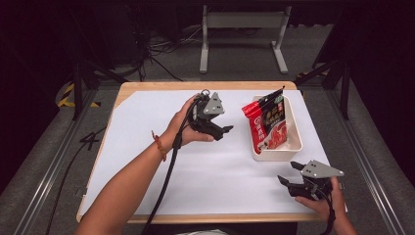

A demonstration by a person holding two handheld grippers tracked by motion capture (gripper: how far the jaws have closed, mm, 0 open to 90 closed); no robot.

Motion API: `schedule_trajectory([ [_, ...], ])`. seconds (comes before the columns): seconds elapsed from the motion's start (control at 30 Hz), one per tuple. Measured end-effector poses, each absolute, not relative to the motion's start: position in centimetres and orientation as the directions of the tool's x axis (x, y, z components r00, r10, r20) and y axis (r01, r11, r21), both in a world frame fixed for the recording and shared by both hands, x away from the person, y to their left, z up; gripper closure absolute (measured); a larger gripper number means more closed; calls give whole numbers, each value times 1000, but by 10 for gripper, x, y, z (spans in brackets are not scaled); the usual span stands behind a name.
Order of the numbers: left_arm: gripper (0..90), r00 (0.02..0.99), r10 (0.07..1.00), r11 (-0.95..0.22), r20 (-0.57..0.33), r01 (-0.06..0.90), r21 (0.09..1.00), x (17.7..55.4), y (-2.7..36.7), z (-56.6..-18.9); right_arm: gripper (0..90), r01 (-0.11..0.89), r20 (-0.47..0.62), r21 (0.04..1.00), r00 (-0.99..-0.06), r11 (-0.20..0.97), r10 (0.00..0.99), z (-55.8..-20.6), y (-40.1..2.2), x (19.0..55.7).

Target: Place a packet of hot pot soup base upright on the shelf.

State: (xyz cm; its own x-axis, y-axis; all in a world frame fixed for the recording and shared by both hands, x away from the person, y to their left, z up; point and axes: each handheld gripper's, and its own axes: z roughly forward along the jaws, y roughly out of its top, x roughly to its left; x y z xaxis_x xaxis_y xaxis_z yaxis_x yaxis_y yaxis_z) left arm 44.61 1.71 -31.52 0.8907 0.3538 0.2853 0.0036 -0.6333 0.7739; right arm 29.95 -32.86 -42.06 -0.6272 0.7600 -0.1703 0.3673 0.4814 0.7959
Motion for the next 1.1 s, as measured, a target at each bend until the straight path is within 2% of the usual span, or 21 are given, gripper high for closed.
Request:
schedule_trajectory([
  [0.13,78,894,344,-646,287,4,764,443,31,-324,320,365,-174,796,-626,483,760,-420,-328,299],
  [1.1,76,839,429,-678,333,56,733,404,126,-367,312,345,-216,789,-618,508,756,-417,-325,296],
])
